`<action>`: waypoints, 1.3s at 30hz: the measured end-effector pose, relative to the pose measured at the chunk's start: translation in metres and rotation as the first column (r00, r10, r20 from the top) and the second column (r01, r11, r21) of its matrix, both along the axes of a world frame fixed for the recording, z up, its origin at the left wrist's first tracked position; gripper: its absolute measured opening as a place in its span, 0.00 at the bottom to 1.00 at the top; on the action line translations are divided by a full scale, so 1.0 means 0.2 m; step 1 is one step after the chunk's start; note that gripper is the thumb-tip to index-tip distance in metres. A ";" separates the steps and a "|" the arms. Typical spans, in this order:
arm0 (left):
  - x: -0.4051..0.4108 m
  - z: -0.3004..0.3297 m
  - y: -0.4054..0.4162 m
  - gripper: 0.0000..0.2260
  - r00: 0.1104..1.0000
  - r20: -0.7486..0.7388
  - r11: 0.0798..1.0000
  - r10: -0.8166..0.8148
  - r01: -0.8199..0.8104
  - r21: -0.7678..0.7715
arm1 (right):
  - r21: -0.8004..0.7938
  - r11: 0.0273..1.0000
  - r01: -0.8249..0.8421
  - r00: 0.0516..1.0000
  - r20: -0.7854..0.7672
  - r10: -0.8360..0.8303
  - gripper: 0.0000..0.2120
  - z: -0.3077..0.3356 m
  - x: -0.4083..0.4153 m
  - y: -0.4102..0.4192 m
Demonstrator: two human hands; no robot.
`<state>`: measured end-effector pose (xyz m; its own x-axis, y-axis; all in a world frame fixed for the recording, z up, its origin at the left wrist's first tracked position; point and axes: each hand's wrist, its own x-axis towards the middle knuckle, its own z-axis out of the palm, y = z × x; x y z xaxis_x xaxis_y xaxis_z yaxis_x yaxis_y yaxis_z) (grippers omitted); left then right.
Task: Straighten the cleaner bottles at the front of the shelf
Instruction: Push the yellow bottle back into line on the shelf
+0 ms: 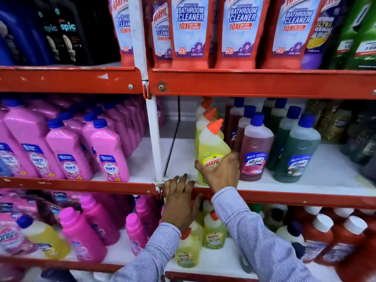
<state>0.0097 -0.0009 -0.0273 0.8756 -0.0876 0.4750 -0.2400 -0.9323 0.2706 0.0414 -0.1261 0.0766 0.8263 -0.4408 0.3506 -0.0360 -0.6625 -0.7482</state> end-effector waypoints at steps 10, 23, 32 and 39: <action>0.00 -0.02 -0.01 0.22 0.999 0.019 1.000 0.027 -0.027 0.004 | -0.005 0.999 -0.047 0.999 0.003 0.047 0.44 -0.01 -0.10 -0.03; -0.02 0.00 -0.01 0.19 0.998 0.068 1.000 0.013 -0.014 0.003 | 0.162 0.983 0.080 0.956 0.267 -0.122 0.38 -0.16 -0.06 -0.45; -0.04 0.04 -0.02 0.20 0.999 0.044 1.000 0.024 -0.024 0.008 | 0.074 0.996 0.048 0.998 -0.032 -0.046 0.44 -0.12 0.09 -0.57; -0.05 0.05 -0.03 0.21 0.999 0.042 0.999 0.031 -0.030 -0.012 | 0.022 0.999 0.025 1.000 0.002 -0.025 0.42 -0.15 -0.03 -0.61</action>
<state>0.0007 -0.0062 -0.0177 0.8569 -0.0558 0.5125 -0.2232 -0.9363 0.2711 0.0362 -0.2487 0.0473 0.8142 -0.4692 0.3420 -0.0512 -0.6448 -0.7627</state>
